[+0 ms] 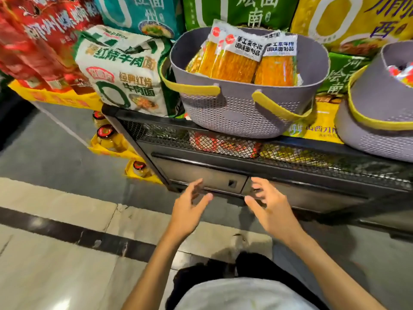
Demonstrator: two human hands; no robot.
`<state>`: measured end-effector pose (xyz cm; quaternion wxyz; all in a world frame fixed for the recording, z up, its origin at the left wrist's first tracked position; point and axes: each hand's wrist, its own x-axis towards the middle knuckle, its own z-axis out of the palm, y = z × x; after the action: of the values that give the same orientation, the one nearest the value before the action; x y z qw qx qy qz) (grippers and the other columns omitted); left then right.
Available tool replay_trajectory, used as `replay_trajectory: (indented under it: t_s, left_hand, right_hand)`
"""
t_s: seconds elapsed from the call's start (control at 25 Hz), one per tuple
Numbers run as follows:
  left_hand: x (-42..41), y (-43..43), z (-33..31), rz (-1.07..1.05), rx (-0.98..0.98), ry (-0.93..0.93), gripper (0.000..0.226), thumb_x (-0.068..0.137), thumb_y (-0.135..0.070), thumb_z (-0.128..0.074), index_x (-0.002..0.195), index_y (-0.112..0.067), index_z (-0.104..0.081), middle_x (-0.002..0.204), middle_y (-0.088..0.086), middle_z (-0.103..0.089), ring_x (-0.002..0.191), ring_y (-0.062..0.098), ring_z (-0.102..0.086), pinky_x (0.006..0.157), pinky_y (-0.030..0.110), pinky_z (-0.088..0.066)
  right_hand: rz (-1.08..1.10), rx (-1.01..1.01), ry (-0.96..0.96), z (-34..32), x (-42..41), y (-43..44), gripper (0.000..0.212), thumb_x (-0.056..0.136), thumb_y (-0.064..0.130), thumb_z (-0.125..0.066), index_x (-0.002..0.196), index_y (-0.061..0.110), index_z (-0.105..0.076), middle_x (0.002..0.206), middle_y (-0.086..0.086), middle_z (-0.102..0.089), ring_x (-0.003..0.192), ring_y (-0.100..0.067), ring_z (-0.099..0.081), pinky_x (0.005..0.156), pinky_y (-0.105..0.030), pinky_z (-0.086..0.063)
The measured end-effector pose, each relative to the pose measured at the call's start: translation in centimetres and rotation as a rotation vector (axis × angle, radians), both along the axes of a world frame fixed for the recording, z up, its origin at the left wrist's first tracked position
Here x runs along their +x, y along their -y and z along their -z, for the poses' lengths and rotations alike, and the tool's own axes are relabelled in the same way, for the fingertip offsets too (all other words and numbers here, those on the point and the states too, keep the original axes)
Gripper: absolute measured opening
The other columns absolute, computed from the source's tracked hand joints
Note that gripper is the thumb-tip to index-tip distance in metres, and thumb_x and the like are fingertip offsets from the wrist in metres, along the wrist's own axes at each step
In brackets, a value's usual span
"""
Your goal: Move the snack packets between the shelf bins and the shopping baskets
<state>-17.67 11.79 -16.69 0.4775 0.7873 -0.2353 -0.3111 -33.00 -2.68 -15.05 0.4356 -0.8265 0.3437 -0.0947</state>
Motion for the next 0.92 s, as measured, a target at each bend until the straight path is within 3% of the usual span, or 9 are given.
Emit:
replay_trajectory:
  t_s: [0.16,0.32,0.48,0.6,0.8,0.92]
  left_hand:
    - [1.6,-5.6,2.0,0.151,0.142,-0.102,0.043,0.09,-0.02,-0.062,0.13,-0.015,-0.051,0.129,0.007,-0.057,0.114,0.012,-0.053,0.097,0.023,-0.041]
    - [1.8,-7.8,3.1,0.354,0.195,-0.122,0.042,0.09,-0.017,-0.061,0.13,-0.011,-0.051,0.129,0.007,-0.057,0.114,0.013,-0.054,0.095,0.021,-0.04]
    - [-0.7,-7.0,2.9,0.627,0.233,-0.137,0.041,0.091,-0.019,-0.059,0.131,-0.014,-0.05,0.122,0.001,-0.056,0.11,0.01,-0.053,0.089,0.015,-0.037]
    - [-4.2,-4.7,2.4,0.845,0.235,-0.107,0.04,0.092,-0.026,-0.059,0.13,-0.022,-0.05,0.126,-0.003,-0.055,0.113,0.011,-0.054,0.096,0.022,-0.039]
    - [-13.0,-1.6,1.7,1.226,0.207,0.008,0.043,0.093,-0.029,-0.057,0.134,-0.022,-0.047,0.134,0.001,-0.054,0.12,0.017,-0.054,0.104,0.035,-0.041]
    - [-19.3,-1.1,0.8,1.382,0.187,-0.02,0.045,0.093,-0.026,-0.057,0.135,-0.015,-0.045,0.135,0.006,-0.052,0.121,0.02,-0.052,0.102,0.032,-0.041]
  right_hand:
    - [0.186,0.089,-0.108,2.4,-1.3,-6.7,0.044,0.09,0.027,-0.06,0.13,0.015,-0.047,0.12,0.0,-0.057,0.103,-0.02,-0.058,0.088,-0.035,-0.047]
    - [0.353,0.135,-0.153,3.9,-4.1,-12.7,0.043,0.09,0.025,-0.06,0.13,0.015,-0.048,0.112,0.008,-0.053,0.105,-0.017,-0.056,0.087,-0.031,-0.046]
    - [0.632,0.253,-0.168,3.8,-8.1,-18.5,0.042,0.089,0.026,-0.06,0.129,0.019,-0.047,0.118,0.004,-0.057,0.101,-0.017,-0.058,0.088,-0.034,-0.048]
    - [0.873,0.302,-0.124,2.9,-11.3,-21.4,0.041,0.091,0.024,-0.06,0.129,0.018,-0.047,0.111,0.006,-0.055,0.095,-0.014,-0.056,0.084,-0.026,-0.043]
    - [1.223,0.321,-0.097,2.5,-17.5,-25.9,0.041,0.09,0.028,-0.059,0.129,0.019,-0.047,0.113,0.003,-0.055,0.094,-0.017,-0.056,0.084,-0.027,-0.043]
    - [1.406,0.338,-0.067,2.7,-21.6,-29.3,0.042,0.09,0.025,-0.061,0.129,0.017,-0.047,0.112,0.0,-0.055,0.09,-0.018,-0.056,0.08,-0.026,-0.042]
